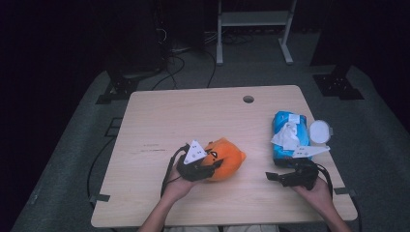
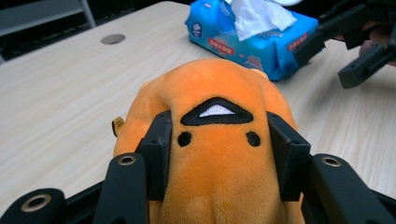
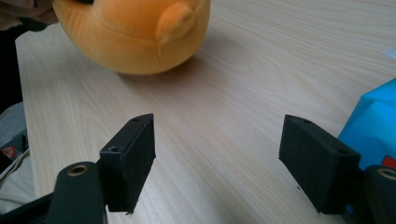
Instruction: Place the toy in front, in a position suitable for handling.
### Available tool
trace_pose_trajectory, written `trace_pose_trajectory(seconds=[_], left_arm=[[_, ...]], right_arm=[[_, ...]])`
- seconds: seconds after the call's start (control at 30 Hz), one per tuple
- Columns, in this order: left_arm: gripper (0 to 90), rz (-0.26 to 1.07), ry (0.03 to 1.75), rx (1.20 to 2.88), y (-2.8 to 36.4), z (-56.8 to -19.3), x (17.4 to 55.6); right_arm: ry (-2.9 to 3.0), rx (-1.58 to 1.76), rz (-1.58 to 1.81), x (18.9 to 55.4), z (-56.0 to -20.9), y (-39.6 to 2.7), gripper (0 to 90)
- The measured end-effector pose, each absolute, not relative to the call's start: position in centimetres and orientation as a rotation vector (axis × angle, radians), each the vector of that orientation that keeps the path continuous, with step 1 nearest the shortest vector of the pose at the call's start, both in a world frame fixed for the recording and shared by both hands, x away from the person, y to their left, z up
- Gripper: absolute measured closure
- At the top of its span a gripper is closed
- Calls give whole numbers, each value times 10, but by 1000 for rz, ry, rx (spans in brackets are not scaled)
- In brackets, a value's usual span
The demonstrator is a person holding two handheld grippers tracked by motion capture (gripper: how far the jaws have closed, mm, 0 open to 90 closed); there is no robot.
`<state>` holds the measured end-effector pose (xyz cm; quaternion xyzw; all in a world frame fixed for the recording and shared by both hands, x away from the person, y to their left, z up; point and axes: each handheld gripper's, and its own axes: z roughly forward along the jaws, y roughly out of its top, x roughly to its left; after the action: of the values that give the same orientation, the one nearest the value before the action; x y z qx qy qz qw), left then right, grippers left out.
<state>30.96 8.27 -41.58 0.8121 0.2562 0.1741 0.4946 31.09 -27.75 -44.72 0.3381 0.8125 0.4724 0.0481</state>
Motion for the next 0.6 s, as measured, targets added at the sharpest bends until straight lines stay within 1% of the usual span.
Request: trace_pose_trajectory(seconds=[0.2,0.37,0.4,0.43,0.5,0.53,0.6], left_arm=[[502,375,607,1973,75,-430,305],[479,357,582,1975,74,-433,301],[456,352,583,1968,75,-434,301],[405,358,588,1959,75,-435,300],[240,417,589,1937,74,-435,296],[181,412,589,1929,75,-435,293],[123,414,582,1922,77,-436,288]], right_arm=[[2484,1028,1433,311,-448,-276,257],[2484,1038,1424,311,-449,-276,257],[2481,1039,1426,311,-448,-276,257],[2479,1039,1425,311,-448,-276,258],[2470,1043,1427,310,-447,-275,257],[2466,1047,1430,310,-447,-276,257],[2453,1049,1437,308,-445,-276,258]])
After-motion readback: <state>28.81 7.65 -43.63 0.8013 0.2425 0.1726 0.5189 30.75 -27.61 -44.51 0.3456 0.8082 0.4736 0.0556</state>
